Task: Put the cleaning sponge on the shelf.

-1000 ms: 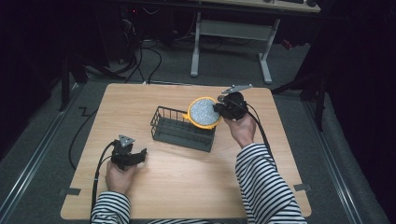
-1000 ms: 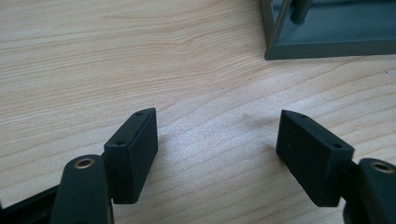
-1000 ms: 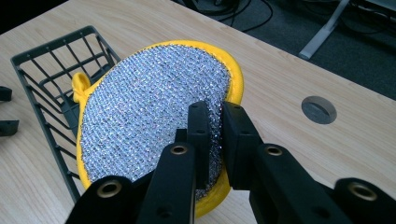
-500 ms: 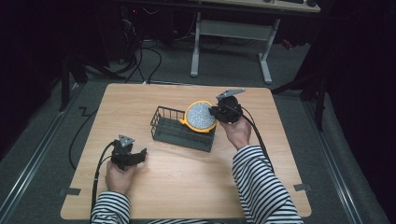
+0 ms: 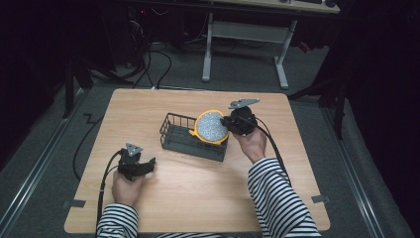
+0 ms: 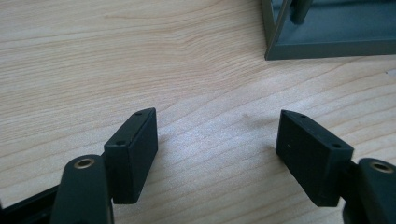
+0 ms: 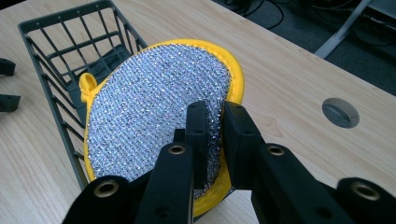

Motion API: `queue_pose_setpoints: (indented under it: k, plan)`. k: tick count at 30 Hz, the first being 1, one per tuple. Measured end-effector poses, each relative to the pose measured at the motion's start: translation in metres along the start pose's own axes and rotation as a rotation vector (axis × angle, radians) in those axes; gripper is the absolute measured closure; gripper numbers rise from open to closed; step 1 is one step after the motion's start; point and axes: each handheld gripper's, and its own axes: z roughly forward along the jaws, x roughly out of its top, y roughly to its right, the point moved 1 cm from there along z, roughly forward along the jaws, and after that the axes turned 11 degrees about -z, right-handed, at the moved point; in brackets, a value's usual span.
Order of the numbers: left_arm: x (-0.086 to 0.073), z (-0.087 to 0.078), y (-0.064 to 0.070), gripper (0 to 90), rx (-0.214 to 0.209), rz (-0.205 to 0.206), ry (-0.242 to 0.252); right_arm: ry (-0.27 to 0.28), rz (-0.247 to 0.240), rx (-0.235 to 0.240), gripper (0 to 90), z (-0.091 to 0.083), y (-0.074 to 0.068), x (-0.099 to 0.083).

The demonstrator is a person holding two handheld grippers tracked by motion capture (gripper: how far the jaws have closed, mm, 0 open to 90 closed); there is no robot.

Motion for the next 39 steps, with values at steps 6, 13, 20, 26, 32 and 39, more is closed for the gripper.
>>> queue_pose_setpoints:
  k: [6, 13, 20, 26, 32, 39]
  plan:
    - [0.0000, -0.0001, 0.0000, 30.1, 0.000, 0.001, -0.001, 0.008, 0.001, 0.009, 81.5, -0.0002, -0.0014, -0.0037]
    - [0.0001, -0.0001, 0.0000, 30.1, 0.000, 0.001, -0.001, 0.011, -0.029, -0.011, 81.5, -0.0010, -0.0048, -0.0025]
    - [0.0000, 0.0000, 0.0001, 30.0, 0.001, 0.001, 0.000, 0.009, -0.031, -0.013, 81.5, -0.0013, -0.0058, -0.0019]
    - [0.0000, 0.0000, 0.0001, 30.0, 0.001, 0.001, 0.000, 0.010, -0.052, -0.027, 81.5, -0.0018, -0.0074, -0.0005]
    - [0.0000, 0.0000, 0.0001, 30.0, 0.001, 0.001, 0.000, 0.012, -0.052, -0.019, 81.3, -0.0009, -0.0092, -0.0010]
    - [0.0000, 0.0000, 0.0001, 30.0, 0.001, 0.001, 0.000, 0.015, -0.047, -0.005, 80.7, -0.0021, -0.0085, -0.0017]
